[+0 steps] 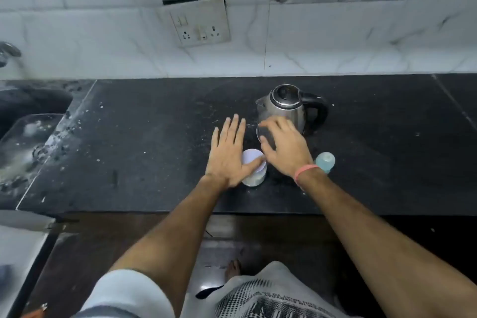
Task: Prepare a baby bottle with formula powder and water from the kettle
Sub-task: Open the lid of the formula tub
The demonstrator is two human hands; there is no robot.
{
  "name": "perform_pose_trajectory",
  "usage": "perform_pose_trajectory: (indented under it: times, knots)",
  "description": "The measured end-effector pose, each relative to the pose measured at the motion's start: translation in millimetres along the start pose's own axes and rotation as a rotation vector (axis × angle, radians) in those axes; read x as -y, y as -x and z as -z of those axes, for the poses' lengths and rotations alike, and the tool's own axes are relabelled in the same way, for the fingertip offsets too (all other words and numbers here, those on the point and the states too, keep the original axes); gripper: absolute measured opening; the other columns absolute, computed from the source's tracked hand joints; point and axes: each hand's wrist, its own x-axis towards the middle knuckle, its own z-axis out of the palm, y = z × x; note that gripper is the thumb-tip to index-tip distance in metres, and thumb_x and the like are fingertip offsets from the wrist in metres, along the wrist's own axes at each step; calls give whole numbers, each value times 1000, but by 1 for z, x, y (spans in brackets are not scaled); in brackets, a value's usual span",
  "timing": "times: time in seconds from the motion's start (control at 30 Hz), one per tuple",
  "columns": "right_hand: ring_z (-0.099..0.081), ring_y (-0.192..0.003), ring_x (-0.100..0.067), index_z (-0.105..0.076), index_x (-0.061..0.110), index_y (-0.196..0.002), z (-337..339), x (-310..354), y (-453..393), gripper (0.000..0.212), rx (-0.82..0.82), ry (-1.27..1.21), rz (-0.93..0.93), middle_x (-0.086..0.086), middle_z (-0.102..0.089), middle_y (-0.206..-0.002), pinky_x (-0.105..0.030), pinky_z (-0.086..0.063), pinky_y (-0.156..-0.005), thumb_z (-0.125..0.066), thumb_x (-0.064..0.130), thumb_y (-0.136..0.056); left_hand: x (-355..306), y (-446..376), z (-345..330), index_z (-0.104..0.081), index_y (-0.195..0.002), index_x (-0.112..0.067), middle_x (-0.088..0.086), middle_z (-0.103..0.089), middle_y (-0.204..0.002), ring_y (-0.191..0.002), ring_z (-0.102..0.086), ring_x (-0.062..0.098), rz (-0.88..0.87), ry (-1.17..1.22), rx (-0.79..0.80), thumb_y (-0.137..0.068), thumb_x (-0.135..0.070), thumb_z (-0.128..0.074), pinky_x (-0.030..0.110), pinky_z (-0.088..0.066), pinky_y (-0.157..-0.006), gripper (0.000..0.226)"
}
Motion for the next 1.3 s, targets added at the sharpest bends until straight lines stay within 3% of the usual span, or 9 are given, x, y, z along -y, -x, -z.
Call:
perform_pose_trajectory:
  times: [0.1, 0.2, 0.27, 0.33, 0.53, 0.77, 0.93, 1.13, 1.3]
  knots:
    - [-60, -122, -16, -67, 27, -132, -12, 8, 10, 30, 132, -57, -79, 10, -63, -129, -42, -57, -99, -63, 36, -104, 1, 17, -16, -19, -181, -10, 7, -16, -191, -178, -2, 26, 83, 87, 106, -92, -93, -37, 59, -5, -142, 123]
    - [-62, -120, -18, -66, 29, -130, -21, 20, 17, 34, 273, -82, -183, 8, -65, -126, -43, -54, -100, -66, 46, -100, -1, 24, -31, -43, -172, -16, 4, -45, -179, -173, -26, 28, 196, 257, 169, -86, -83, -62, 58, -25, -139, 110]
    - [-60, -124, -20, -63, 31, -135, -24, 25, 20, 45, 333, -72, -228, 7, -62, -131, -44, -53, -101, -69, 51, -95, 0, 22, -35, -56, -153, -28, -3, -65, -155, -148, -58, 28, 247, 370, 167, -82, -70, -78, 58, -51, -120, 86]
    - [-57, -127, -20, -60, 32, -140, -28, 31, 24, 53, 348, -51, -258, 7, -60, -136, -45, -53, -102, -72, 55, -93, 0, 21, -36, -59, -140, -34, -11, -70, -136, -122, -69, 22, 286, 450, 170, -77, -65, -84, 55, -62, -99, 74]
    - [-51, -136, -21, -52, 32, -154, -34, 39, 24, 82, 386, 44, -297, 7, -53, -146, -47, -54, -104, -79, 69, -85, 3, 29, -40, -56, -146, -42, -17, -75, -130, -118, -71, 18, 358, 622, 226, -73, -67, -76, 53, -61, -99, 80]
    - [-45, -142, -31, -48, 21, -161, -43, 53, 17, 79, 422, 108, -306, -1, -48, -154, -46, -50, -113, -84, 39, -93, 4, 23, -44, -61, -141, -30, -14, -75, -111, -114, -68, 23, 277, 461, 208, -75, -71, -43, 53, -39, -119, 80]
    - [-48, -137, -33, -47, 20, -161, -43, 60, 13, 76, 459, 188, -270, -2, -47, -153, -48, -53, -110, -82, 34, -95, 6, 21, -46, -62, -136, -30, -20, -63, -103, -115, -65, 23, 255, 458, 225, -78, -67, -53, 51, -39, -113, 69]
    - [-53, -126, -31, -57, 24, -149, -38, 52, 10, 62, 535, 146, -102, 2, -50, -147, -49, -56, -104, -82, 17, -92, 15, 12, -50, -69, -125, -32, -14, -74, -109, -114, -66, 23, 179, 353, 221, -72, -83, -52, 50, -40, -113, 76]
    - [-46, -146, -23, -55, 32, -154, -25, 39, 4, 67, 652, -26, -75, 7, -51, -157, -47, -45, -118, -81, 27, -93, 18, 12, -60, -74, -124, -33, -13, -77, -113, -118, -65, 22, 179, 335, 208, -67, -93, -58, 48, -42, -114, 85]
